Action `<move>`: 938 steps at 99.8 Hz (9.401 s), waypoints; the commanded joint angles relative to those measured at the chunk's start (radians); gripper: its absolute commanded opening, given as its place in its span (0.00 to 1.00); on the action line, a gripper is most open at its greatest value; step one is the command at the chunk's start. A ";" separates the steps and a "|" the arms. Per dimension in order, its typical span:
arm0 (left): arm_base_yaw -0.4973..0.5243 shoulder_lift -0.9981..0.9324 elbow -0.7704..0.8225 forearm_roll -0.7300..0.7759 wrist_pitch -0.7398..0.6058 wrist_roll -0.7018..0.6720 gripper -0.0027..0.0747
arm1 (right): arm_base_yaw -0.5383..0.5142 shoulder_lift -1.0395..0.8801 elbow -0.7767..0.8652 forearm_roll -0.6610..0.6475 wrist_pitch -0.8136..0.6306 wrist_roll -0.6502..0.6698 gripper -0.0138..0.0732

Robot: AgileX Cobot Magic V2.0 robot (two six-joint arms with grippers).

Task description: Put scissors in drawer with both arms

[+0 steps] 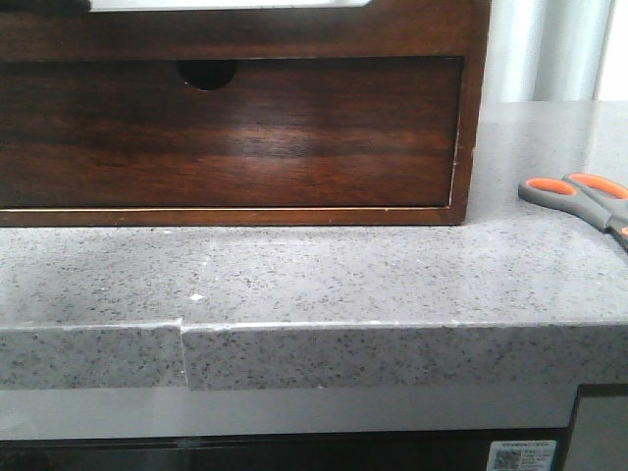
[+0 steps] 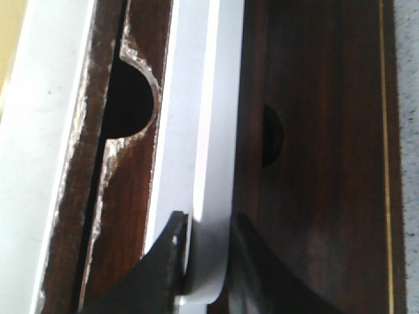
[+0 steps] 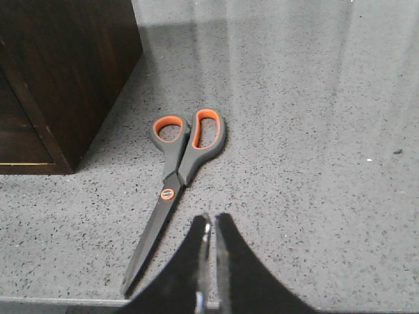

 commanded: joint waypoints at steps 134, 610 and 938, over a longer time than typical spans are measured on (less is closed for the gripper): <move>-0.009 -0.282 0.214 -0.048 -0.378 -0.054 0.46 | -0.007 0.015 -0.035 0.006 -0.055 -0.003 0.11; -0.009 -0.357 0.216 -0.115 -0.416 -0.062 0.44 | 0.784 1.125 -1.192 -0.280 0.186 -0.676 0.09; -0.009 -0.954 0.494 -0.391 0.263 -0.875 0.01 | 0.791 -0.132 0.036 -0.261 -0.155 -0.069 0.09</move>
